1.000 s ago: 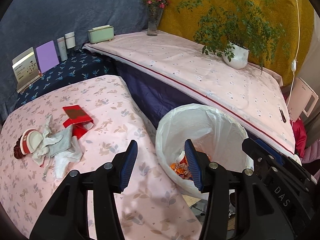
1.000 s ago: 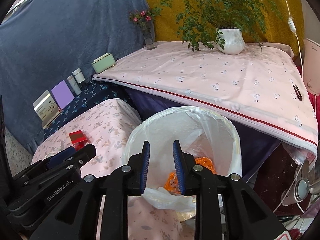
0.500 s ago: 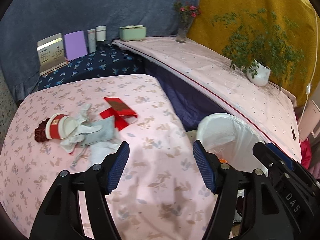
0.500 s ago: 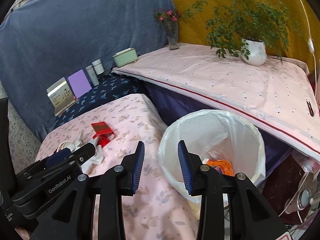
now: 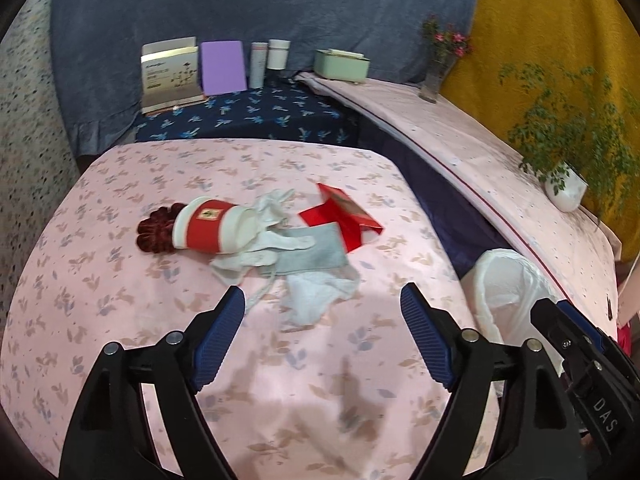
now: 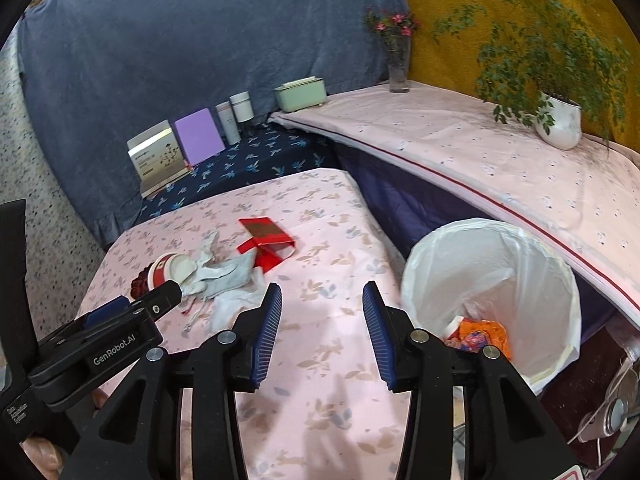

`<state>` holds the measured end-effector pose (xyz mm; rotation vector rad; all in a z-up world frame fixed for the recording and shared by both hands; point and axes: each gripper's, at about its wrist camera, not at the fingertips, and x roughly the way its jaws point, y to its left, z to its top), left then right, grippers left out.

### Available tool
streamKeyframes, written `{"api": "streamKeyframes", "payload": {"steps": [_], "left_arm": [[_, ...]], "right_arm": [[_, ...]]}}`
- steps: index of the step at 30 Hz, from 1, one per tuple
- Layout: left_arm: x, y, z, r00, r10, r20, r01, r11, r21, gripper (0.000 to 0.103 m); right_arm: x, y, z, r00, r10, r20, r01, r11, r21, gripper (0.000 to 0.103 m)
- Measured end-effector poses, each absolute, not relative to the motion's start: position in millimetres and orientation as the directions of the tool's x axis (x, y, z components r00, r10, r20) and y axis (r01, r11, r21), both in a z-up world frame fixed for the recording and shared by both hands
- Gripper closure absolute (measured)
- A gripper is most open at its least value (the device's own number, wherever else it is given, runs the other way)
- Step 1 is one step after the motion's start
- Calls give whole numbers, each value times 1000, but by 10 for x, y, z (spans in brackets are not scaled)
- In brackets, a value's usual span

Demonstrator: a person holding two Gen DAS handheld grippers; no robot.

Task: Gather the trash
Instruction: 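Move both tools back over the remaining trash pile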

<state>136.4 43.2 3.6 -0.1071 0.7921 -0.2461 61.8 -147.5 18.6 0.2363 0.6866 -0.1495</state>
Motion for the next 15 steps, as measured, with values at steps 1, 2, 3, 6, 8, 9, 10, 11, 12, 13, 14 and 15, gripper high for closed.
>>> {"api": "streamKeyframes", "payload": {"steps": [1, 2, 3, 6, 8, 9, 10, 11, 12, 13, 14, 15], "left_arm": [[1377, 498, 17, 676, -251, -693, 165, 968, -190, 25], [1392, 568, -3, 676, -245, -696, 151, 969, -194, 25], [1414, 650, -27, 674, -237, -699, 136, 971, -198, 25], [1474, 886, -95, 671, -214, -710, 90, 974, -208, 25], [1522, 1047, -142, 669, -197, -717, 58, 975, -214, 25], [1548, 1135, -169, 668, -189, -720, 40, 975, -218, 25], [1574, 1221, -192, 668, -180, -722, 22, 975, -222, 25], [1599, 1290, -209, 667, -173, -725, 10, 975, -224, 25], [1636, 1368, -230, 666, -163, -728, -6, 975, -224, 25], [1663, 1435, -253, 665, -153, -731, -19, 975, -221, 25], [1690, 1497, -275, 664, -143, -734, -30, 976, -217, 25], [1726, 1567, -302, 663, -132, -737, -43, 976, -213, 25]], "right_arm": [[646, -1419, 179, 762, -53, -645, 206, 965, 163, 61], [674, -1360, 165, 759, -47, -649, 196, 967, 160, 61], [698, -1318, 149, 757, -43, -652, 190, 969, 157, 61], [776, -1172, 93, 747, -27, -664, 169, 974, 151, 61], [837, -1086, 43, 739, -16, -673, 157, 976, 149, 61], [863, -1051, 21, 735, -12, -678, 153, 977, 149, 61], [899, -1011, -9, 730, -6, -684, 148, 977, 150, 61], [930, -978, -35, 726, 0, -688, 144, 978, 152, 61], [963, -942, -68, 720, 6, -694, 139, 978, 153, 61], [995, -907, -98, 716, 11, -698, 135, 979, 154, 61], [1022, -871, -124, 712, 16, -702, 130, 979, 155, 61], [1064, -832, -157, 706, 23, -707, 124, 980, 156, 61]]}}
